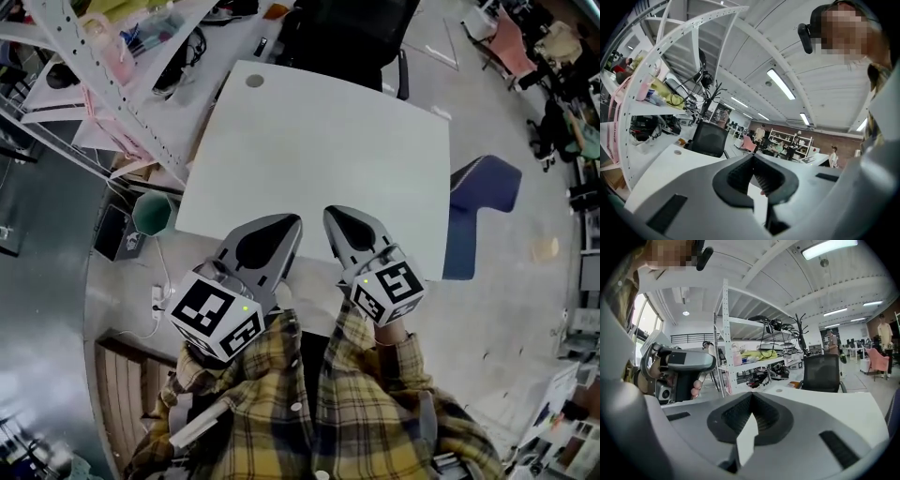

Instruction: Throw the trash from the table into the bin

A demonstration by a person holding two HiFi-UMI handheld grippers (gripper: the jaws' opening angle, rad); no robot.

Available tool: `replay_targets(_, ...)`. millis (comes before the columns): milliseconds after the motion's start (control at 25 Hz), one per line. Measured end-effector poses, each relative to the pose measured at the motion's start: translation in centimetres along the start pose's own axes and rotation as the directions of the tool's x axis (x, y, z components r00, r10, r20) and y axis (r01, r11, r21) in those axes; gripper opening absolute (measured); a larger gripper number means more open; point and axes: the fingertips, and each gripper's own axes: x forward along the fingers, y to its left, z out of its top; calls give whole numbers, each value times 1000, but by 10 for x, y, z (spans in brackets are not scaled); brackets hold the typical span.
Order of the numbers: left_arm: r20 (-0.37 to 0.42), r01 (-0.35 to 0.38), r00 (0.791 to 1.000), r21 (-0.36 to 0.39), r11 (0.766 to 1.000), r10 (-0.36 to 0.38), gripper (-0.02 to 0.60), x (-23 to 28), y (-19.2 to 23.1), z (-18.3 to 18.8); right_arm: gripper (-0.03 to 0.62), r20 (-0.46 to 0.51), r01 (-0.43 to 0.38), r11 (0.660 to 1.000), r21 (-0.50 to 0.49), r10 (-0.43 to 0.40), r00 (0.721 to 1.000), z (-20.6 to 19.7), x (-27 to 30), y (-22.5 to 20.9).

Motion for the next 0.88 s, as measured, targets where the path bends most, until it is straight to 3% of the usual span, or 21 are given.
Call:
replay_targets(360, -62, 76, 995, -8, 997, -76, 8, 11, -8, -11, -2, -15, 60, 998, 15, -60, 998, -7, -12, 1)
replay_targets(880, -67, 66, 996, -5, 998, -67, 8, 6, -8, -14, -2, -22, 54, 998, 32, -53, 998, -9, -14, 1)
